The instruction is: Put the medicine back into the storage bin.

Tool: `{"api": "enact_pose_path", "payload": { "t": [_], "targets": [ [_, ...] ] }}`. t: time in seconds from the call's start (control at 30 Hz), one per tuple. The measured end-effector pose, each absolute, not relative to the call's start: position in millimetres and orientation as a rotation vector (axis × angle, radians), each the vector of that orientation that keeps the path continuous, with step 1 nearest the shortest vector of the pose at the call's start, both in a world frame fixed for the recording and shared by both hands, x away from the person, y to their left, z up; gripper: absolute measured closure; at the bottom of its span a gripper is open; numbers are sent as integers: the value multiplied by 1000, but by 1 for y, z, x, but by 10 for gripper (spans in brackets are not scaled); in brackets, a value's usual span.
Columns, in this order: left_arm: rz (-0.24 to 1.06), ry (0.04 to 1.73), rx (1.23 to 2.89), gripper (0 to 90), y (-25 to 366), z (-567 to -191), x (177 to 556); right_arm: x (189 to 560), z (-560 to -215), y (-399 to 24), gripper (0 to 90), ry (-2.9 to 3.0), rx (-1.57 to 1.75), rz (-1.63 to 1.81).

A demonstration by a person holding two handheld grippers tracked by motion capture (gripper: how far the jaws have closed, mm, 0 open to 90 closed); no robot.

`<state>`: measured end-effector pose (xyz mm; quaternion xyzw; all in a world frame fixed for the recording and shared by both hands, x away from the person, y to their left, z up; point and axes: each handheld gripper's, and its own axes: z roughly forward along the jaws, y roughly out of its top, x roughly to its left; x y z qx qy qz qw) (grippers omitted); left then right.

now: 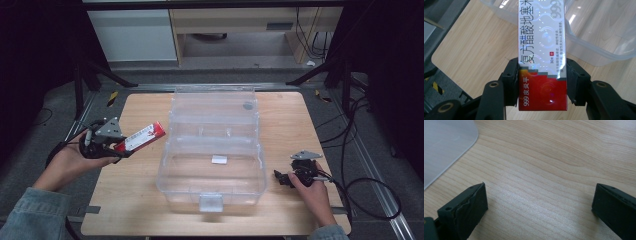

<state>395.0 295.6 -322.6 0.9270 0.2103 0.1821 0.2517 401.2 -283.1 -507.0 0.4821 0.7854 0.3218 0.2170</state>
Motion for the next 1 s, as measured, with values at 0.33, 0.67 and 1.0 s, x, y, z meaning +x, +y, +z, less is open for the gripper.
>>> {"api": "enact_pose_path", "payload": {
  "t": [0.33, 0.67, 1.0],
  "targets": [
    [501, 477, 2561, 509, 267, -309, 390, 401, -507, -283, 5, 2176, 1335, 891],
    [486, 331, 2587, 509, 222, -297, 393, 401, -507, -283, 5, 2176, 1335, 892],
    [435, 205, 2618, 509, 169, -305, 397, 401, -507, -283, 4, 2178, 1331, 892]
  ]
}}
